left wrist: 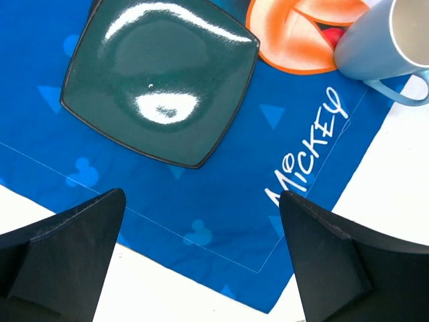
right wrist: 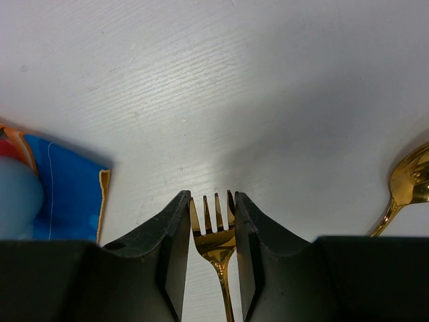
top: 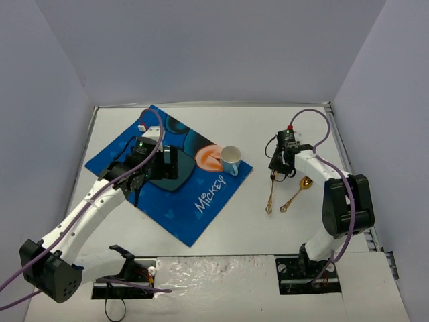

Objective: Set the dinner table for one person

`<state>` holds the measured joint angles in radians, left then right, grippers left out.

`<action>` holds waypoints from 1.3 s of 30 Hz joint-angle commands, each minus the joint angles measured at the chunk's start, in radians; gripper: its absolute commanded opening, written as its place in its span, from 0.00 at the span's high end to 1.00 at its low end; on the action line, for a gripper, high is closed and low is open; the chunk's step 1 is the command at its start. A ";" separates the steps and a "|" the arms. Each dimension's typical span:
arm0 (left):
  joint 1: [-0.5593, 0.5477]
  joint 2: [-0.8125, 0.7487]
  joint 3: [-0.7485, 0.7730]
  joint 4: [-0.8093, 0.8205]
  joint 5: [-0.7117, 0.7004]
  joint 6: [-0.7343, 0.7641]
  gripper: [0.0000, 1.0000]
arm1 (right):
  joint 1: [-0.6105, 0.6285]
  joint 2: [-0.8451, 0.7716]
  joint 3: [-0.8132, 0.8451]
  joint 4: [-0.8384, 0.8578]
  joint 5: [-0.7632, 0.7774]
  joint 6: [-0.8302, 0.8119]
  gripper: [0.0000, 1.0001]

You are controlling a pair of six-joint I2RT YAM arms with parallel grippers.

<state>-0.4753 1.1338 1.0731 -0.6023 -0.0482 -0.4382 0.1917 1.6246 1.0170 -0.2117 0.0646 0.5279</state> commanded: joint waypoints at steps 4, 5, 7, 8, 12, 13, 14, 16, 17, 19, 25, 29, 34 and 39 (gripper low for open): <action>-0.151 0.031 0.072 0.169 -0.070 -0.023 0.03 | 0.024 -0.079 0.041 -0.087 0.028 0.146 1.00; -0.175 0.041 0.073 0.191 -0.077 -0.027 0.03 | 0.028 -0.080 0.055 -0.102 0.029 0.152 1.00; -0.240 0.073 0.086 0.256 -0.115 -0.028 0.03 | 0.036 -0.088 0.082 -0.138 0.026 0.188 1.00; -0.274 0.091 0.092 0.288 -0.136 -0.028 0.03 | 0.040 -0.094 0.093 -0.149 0.022 0.204 1.00; -0.389 0.180 0.107 0.403 -0.158 -0.031 0.03 | 0.050 -0.117 0.129 -0.181 0.006 0.252 1.00; -0.405 0.202 0.113 0.436 -0.144 -0.039 0.03 | 0.050 -0.124 0.137 -0.190 0.005 0.260 1.00; -0.420 0.227 0.118 0.461 -0.127 -0.051 0.03 | 0.051 -0.130 0.144 -0.198 0.004 0.267 1.00; -0.450 0.279 0.131 0.493 -0.098 -0.074 0.04 | 0.052 -0.147 0.160 -0.207 0.006 0.278 1.00; -0.456 0.288 0.138 0.508 -0.093 -0.079 0.04 | 0.052 -0.152 0.163 -0.210 0.007 0.284 1.00; -0.482 0.336 0.160 0.531 -0.090 -0.085 0.04 | 0.056 -0.167 0.164 -0.216 0.010 0.306 1.00; -0.542 0.433 0.197 0.636 -0.083 -0.085 0.09 | 0.068 -0.208 0.141 -0.217 -0.011 0.344 1.00; -0.543 0.483 0.212 0.704 -0.029 -0.114 0.11 | 0.073 -0.232 0.129 -0.219 -0.024 0.362 1.00; -0.545 0.518 0.215 0.751 -0.013 -0.140 0.16 | 0.081 -0.250 0.115 -0.218 -0.034 0.382 1.00; -0.545 0.571 0.231 0.796 0.033 -0.148 0.20 | 0.095 -0.264 0.108 -0.219 -0.037 0.394 1.00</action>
<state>-1.0210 1.7085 1.2360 0.0716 -0.0527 -0.5619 0.2734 1.4048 1.1315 -0.4312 0.0332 0.8918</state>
